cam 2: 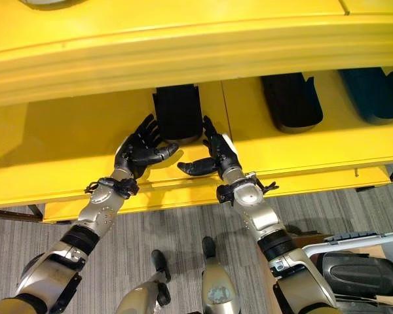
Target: Move parts from the plastic box to the shelf.
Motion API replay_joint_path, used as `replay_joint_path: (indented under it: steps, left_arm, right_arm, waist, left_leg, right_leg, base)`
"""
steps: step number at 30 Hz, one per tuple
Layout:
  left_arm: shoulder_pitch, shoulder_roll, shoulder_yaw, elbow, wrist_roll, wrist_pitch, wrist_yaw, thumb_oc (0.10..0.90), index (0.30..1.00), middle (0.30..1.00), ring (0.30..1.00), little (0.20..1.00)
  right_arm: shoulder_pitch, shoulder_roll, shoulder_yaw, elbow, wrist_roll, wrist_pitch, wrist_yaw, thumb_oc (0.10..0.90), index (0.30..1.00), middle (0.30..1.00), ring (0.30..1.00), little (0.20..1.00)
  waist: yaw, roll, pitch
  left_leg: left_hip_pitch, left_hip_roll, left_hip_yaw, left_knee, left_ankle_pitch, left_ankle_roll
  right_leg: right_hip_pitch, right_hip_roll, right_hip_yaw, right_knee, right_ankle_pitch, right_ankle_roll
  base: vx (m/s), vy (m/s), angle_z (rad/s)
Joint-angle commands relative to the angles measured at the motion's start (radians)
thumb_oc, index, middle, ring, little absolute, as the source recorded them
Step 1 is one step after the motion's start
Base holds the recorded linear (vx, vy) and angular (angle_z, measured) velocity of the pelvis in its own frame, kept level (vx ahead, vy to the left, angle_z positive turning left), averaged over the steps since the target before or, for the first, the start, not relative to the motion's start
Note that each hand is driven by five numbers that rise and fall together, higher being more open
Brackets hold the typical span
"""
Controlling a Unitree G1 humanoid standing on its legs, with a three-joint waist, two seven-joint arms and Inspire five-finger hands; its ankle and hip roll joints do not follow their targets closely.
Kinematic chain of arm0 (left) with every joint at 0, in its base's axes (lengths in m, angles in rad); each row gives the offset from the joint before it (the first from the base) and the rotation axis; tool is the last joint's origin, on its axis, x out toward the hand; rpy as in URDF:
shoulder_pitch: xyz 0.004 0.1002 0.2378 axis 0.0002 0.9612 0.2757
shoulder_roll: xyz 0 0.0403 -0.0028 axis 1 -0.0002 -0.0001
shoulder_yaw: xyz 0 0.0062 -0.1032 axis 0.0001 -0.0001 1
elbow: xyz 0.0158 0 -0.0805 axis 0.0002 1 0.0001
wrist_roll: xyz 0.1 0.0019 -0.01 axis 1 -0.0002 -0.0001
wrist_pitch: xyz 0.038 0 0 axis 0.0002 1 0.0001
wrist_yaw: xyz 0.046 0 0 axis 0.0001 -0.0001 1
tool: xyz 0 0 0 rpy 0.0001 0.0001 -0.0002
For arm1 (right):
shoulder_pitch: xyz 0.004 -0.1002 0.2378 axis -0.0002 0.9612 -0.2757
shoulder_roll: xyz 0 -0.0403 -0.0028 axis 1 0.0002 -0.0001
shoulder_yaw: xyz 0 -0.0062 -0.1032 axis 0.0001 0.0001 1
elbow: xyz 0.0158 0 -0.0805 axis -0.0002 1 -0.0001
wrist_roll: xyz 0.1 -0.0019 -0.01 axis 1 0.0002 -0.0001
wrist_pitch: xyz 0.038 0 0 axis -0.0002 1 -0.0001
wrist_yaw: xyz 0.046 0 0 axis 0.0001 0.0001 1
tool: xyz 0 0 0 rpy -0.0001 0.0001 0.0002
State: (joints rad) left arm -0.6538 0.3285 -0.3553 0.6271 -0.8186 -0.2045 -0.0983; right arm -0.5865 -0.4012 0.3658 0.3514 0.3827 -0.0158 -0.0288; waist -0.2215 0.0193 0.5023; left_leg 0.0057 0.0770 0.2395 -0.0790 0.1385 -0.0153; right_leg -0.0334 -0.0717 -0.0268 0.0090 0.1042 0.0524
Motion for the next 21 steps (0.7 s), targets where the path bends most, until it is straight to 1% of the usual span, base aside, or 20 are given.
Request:
replay_joint_path:
  steps: [1, 7, 11, 14, 21]
  left_arm:
    - [-0.074, -0.211, -0.148, -0.126, 0.026, -0.008, -0.103, 0.900, 1.000, 1.000, 1.000, 1.000]
    - [-0.055, -0.225, -0.154, -0.132, 0.043, -0.008, -0.091, 0.900, 1.000, 1.000, 1.000, 1.000]
    - [-0.038, -0.226, -0.150, -0.138, 0.027, -0.008, -0.090, 0.900, 1.000, 1.000, 1.000, 1.000]
    - [-0.015, -0.233, -0.150, -0.157, 0.027, -0.013, -0.066, 0.900, 1.000, 1.000, 1.000, 1.000]
    - [0.008, -0.230, -0.149, -0.163, 0.050, -0.032, -0.045, 0.900, 1.000, 1.000, 1.000, 1.000]
  right_arm:
    - [-0.028, 0.090, 0.087, -0.182, -0.022, -0.092, 0.059, 0.900, 1.000, 1.000, 1.000, 1.000]
    - [-0.020, 0.084, 0.077, -0.179, -0.049, -0.093, 0.062, 0.900, 1.000, 1.000, 1.000, 1.000]
    - [-0.016, 0.078, 0.072, -0.179, -0.060, -0.090, 0.061, 0.900, 1.000, 1.000, 1.000, 1.000]
    - [-0.016, 0.068, 0.068, -0.184, -0.075, -0.087, 0.054, 0.900, 1.000, 1.000, 1.000, 1.000]
    - [-0.021, 0.072, 0.071, -0.187, -0.072, -0.116, 0.050, 0.900, 1.000, 1.000, 1.000, 1.000]
  waist:
    - [-0.043, 0.004, -0.089]
    - [-0.044, 0.002, -0.094]
    - [-0.041, 0.001, -0.097]
    - [-0.035, 0.001, -0.099]
    - [-0.023, -0.001, -0.102]
  left_leg:
    - [0.034, 0.035, 0.039, 0.088, -0.149, -0.030]
    - [0.040, 0.037, 0.043, 0.085, -0.149, -0.030]
    - [0.045, 0.039, 0.043, 0.086, -0.151, -0.029]
    - [0.048, 0.040, 0.037, 0.089, -0.153, -0.029]
    - [0.048, 0.041, 0.028, 0.091, -0.154, -0.027]
  right_leg:
    - [-0.035, 0.025, 0.081, 0.108, -0.139, -0.001]
    - [-0.028, 0.025, 0.080, 0.102, -0.137, 0.000]
    - [-0.022, 0.025, 0.078, 0.101, -0.139, 0.000]
    - [-0.015, 0.024, 0.075, 0.104, -0.142, -0.001]
    - [-0.010, 0.025, 0.066, 0.102, -0.143, -0.002]
  base:
    - [0.00, 0.000, 0.00]
    - [0.00, 0.000, 0.00]
    - [0.00, -0.004, -0.01]
    - [0.01, -0.007, 0.00]
    - [0.00, 0.000, 0.00]
